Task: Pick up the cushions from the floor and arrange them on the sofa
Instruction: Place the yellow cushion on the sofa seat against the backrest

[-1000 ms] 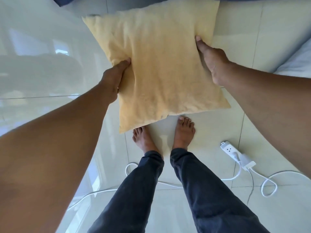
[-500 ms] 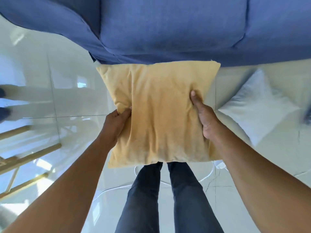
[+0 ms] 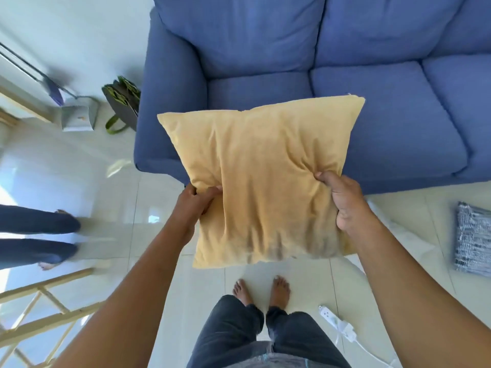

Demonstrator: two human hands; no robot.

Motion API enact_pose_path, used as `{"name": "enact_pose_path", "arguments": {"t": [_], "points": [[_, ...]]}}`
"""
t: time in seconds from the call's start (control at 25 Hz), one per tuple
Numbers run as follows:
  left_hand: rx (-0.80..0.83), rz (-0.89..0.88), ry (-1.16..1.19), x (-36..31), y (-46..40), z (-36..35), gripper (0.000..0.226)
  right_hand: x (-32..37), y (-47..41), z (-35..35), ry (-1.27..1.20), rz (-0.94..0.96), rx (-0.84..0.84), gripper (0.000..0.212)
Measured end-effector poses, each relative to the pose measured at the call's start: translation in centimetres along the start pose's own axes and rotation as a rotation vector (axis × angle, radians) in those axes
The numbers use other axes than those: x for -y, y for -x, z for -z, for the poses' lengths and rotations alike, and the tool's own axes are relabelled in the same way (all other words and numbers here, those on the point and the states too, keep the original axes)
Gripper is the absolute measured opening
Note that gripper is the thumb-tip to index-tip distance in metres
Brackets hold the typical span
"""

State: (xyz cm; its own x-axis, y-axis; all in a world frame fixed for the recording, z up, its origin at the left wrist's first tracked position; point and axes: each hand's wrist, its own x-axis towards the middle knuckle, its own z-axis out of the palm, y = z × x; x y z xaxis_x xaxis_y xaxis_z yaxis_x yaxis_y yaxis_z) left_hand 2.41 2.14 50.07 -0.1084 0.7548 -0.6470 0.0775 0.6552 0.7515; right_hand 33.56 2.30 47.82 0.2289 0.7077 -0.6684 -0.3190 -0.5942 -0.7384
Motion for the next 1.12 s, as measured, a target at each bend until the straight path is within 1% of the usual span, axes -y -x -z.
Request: {"name": "enact_pose_path", "arguments": {"t": [0.08, 0.12, 0.2, 0.28, 0.32, 0.36, 0.4, 0.44, 0.52, 0.64, 0.68, 0.72, 0.76, 0.88, 0.96, 1.12], "points": [[0.041, -0.047, 0.032, -1.6, 0.4, 0.1, 0.039, 2.4, 0.1, -0.1, -0.010, 0.043, 0.038, 0.013], [0.046, -0.063, 0.050, -2.3, 0.3, 0.3, 0.035, 3.5, 0.0, -0.3, -0.009, 0.059, 0.063, 0.017], [0.037, -0.098, 0.078, -4.0, -0.6, 0.8, 0.034, 5.1, -1.0, -0.8, -0.018, 0.087, 0.114, 0.019], [0.030, -0.125, 0.100, -5.7, -2.4, 1.2, 0.039, 6.4, -2.4, -1.5, -0.034, 0.116, 0.172, 0.020], [0.017, -0.127, 0.112, -6.9, -4.1, 1.4, 0.040, 7.3, -3.7, -2.3, -0.046, 0.133, 0.199, 0.031], [0.004, -0.132, 0.133, -7.8, -5.2, 1.5, 0.035, 8.1, -4.3, -2.8, -0.051, 0.142, 0.225, 0.049], [0.002, -0.137, 0.161, -9.0, -6.5, 1.5, 0.028, 9.0, -5.1, -3.4, -0.062, 0.151, 0.244, 0.061], [0.010, -0.143, 0.178, -10.4, -8.5, 1.7, 0.026, 10.2, -6.5, -4.3, -0.073, 0.165, 0.245, 0.064], [0.025, -0.134, 0.189, -13.4, -12.9, 1.7, 0.030, 12.9, -9.6, -6.2, -0.075, 0.164, 0.221, 0.059], [0.047, -0.126, 0.217, -16.7, -18.7, 2.1, 0.061, 16.6, -13.6, -8.4, -0.072, 0.147, 0.171, 0.053], [0.055, -0.138, 0.225, -18.0, -20.8, 2.3, 0.068, 17.8, -15.4, -9.2, -0.091, 0.146, 0.152, 0.050], [0.067, -0.150, 0.218, -19.2, -22.9, 2.5, 0.070, 19.1, -17.1, -9.9, -0.109, 0.143, 0.133, 0.047], [0.075, -0.161, 0.195, -20.3, -24.8, 2.7, 0.068, 20.2, -18.8, -10.7, -0.115, 0.148, 0.122, 0.047], [0.054, -0.133, 0.138, -23.6, -29.7, 3.0, 0.058, 23.3, -23.0, -13.0, -0.107, 0.179, 0.128, 0.067], [0.018, -0.131, 0.121, -25.8, -32.6, 2.7, 0.056, 25.4, -26.0, -14.2, -0.136, 0.176, 0.148, 0.070], [-0.067, -0.118, 0.125, -29.8, -37.9, 1.6, 0.050, 28.8, -32.7, -17.0, -0.106, 0.122, 0.185, 0.076]]}}
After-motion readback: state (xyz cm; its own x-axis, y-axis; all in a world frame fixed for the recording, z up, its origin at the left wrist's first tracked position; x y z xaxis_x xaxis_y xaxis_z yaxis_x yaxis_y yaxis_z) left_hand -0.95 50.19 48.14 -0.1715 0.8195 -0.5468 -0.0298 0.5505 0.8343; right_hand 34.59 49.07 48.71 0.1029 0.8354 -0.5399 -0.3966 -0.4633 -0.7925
